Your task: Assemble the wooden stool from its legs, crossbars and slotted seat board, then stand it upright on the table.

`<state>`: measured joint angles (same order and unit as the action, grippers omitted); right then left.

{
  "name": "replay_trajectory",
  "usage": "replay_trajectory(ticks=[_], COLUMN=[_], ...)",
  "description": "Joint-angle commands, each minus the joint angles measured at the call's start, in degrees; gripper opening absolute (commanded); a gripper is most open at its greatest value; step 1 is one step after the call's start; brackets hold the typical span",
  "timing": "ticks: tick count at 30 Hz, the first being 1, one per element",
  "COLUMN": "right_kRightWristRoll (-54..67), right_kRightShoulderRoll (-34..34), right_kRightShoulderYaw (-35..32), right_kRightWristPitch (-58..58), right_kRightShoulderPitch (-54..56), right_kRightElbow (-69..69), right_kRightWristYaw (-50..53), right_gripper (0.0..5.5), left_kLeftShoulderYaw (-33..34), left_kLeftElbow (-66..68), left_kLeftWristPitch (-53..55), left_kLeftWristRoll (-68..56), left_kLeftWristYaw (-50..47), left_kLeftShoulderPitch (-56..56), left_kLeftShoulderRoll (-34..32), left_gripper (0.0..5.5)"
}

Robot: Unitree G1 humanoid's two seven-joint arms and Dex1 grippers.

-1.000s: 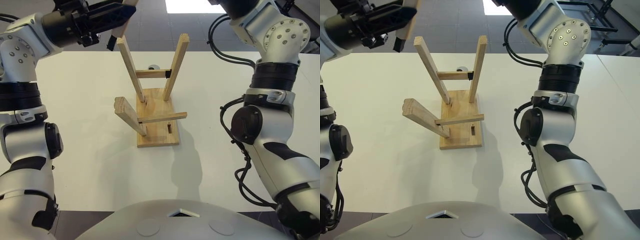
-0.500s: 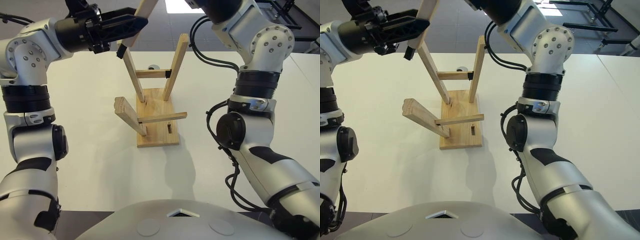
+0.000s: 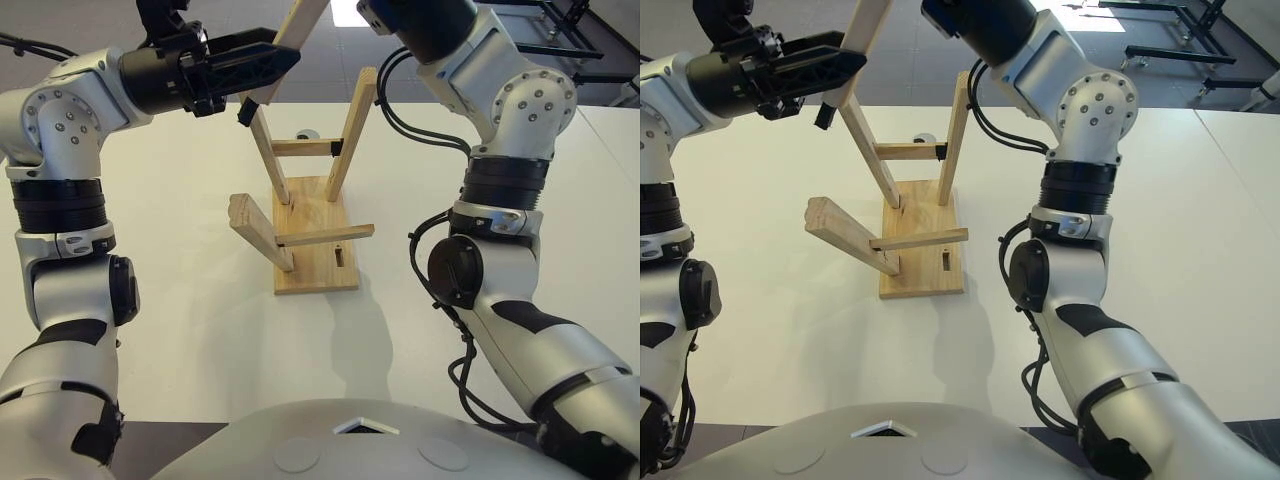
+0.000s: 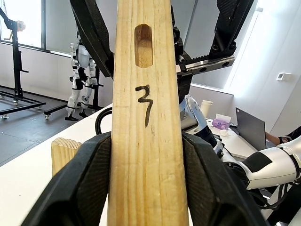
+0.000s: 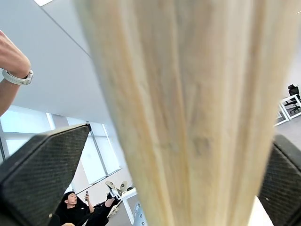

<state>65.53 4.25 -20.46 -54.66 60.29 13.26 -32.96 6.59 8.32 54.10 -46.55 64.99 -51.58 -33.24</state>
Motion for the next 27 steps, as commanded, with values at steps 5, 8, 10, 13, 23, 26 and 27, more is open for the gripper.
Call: replay_trajectory(ticks=[5, 8, 10, 13, 23, 26, 27], right_kRightWristRoll=[0.38, 0.43, 0.49, 0.46, 0.28, 0.10, 0.03], right_kRightShoulderRoll=[0.78, 0.84, 0.86, 0.65, 1.02, 1.16, 1.21], right_kRightShoulderYaw=[0.28, 0.24, 0.25, 0.45, 1.32, 1.66, 1.78], right_kRightWristPitch=[0.11, 0.20, 0.18, 0.32, 0.92, 1.32, 1.48], right_kRightShoulderPitch=[-0.65, -0.58, -0.61, -1.04, -3.23, -3.86, -3.92], right_kRightElbow=[0.23, 0.48, 0.49, 0.15, -1.90, -2.36, -2.30], right_kRightWristYaw=[0.86, 0.91, 0.94, 0.99, 1.06, 0.98, 0.94], right_gripper=[4.12, 3.60, 3.15, 2.67, 2.25, 2.19, 2.12], left_kLeftShoulderYaw=[0.18, 0.15, 0.21, 0.37, 0.54, 0.75, 1.05], left_kLeftElbow=[-0.33, -0.10, -0.17, -0.34, -1.00, -3.20, -4.29], left_kLeftWristPitch=[-0.25, -0.49, -0.46, -0.31, 1.41, 5.67, 6.73], left_kLeftWristRoll=[0.36, 0.54, 0.53, 0.36, -0.05, -1.85, -2.50], left_kLeftWristYaw=[0.14, 0.24, 0.21, 0.29, -1.59, -2.50, -3.10], left_kLeftShoulderPitch=[0.43, 0.59, 0.69, 0.73, -1.02, -0.25, 0.21], left_kLeftShoulderRoll=[-0.95, -1.03, -1.09, -1.22, -1.03, -1.70, -1.75], left_gripper=[2.07, 2.07, 2.07, 2.07, 2.07, 2.56, 2.73])
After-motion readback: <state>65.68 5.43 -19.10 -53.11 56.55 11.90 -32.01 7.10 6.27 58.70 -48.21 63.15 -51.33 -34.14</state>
